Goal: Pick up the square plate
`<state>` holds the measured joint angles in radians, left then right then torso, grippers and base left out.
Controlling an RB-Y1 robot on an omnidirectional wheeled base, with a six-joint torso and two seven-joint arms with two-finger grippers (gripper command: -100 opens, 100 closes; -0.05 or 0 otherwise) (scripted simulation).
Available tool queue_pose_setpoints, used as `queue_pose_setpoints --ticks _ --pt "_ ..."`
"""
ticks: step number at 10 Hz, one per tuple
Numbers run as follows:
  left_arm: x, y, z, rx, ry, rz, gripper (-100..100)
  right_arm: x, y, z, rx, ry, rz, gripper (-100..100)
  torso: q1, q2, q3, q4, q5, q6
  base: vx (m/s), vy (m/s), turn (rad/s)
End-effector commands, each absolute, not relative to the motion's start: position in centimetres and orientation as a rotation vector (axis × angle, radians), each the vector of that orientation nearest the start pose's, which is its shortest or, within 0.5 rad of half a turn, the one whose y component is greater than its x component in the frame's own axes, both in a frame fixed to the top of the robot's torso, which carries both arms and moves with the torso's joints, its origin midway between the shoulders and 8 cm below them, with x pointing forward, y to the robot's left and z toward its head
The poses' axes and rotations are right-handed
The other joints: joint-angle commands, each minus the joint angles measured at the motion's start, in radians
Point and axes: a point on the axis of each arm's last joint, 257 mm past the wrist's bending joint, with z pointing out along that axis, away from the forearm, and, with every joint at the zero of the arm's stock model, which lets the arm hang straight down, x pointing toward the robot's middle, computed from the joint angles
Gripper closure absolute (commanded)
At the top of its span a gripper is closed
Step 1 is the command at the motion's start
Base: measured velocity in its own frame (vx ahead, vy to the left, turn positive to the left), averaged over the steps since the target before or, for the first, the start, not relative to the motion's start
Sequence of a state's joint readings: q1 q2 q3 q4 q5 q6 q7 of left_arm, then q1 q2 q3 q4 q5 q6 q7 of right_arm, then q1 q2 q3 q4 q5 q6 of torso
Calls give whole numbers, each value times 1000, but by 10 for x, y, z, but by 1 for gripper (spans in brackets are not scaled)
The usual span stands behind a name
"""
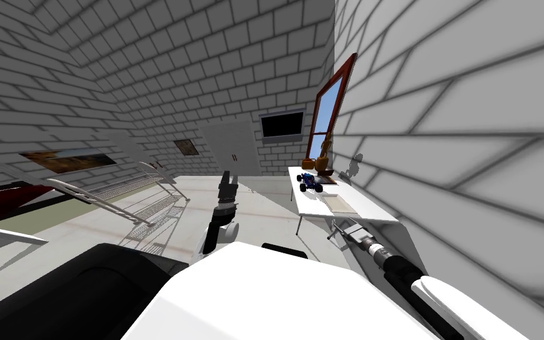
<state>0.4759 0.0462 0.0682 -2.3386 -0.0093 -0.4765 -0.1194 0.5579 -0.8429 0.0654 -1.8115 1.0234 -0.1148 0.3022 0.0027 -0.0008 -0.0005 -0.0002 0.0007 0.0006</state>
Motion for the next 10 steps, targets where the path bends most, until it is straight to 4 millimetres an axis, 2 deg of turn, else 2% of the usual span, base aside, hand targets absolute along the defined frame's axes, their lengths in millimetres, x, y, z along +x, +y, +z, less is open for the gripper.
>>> queue_pose_setpoints --ticks 1,2,3,4,6,7,8,9,10 --pt "334 289 55 -519 636 -1139 0 349 -411 -325 -734 1921 -290 -100 0 0 0 0 0 0 22 55 60" --pt "334 289 55 -519 636 -1139 0 349 -411 -326 -744 1919 -296 -100 1 0 0 0 0 0 18 36 34" --pt "334 289 55 -519 636 -1139 0 344 -428 -332 -823 1930 -366 -100 0 0 0 0 0 0 25 46 86" --pt "334 289 55 -519 636 -1139 0 344 -428 -332 -831 1928 -371 -100 0 0 0 0 0 0 26 37 30" --pt "334 289 55 -519 636 -1139 0 336 -463 -340 -985 1936 -503 -100 0 0 0 0 0 0 27 57 83" --pt "334 289 55 -519 636 -1139 0 336 -463 -340 -1002 1930 -513 -100 1 0 0 0 0 0 25 47 29" --pt "334 289 55 -519 636 -1139 0 332 -479 -342 -1083 1926 -578 -100 0 0 0 0 0 0 29 42 44" --pt "334 289 55 -519 636 -1139 0 332 -479 -342 -1085 1925 -579 -100 0 0 0 0 0 0 22 33 31" --pt "334 289 55 -519 636 -1139 0 329 -495 -342 -1164 1917 -641 -100 0 0 0 0 0 0 20 35 60"
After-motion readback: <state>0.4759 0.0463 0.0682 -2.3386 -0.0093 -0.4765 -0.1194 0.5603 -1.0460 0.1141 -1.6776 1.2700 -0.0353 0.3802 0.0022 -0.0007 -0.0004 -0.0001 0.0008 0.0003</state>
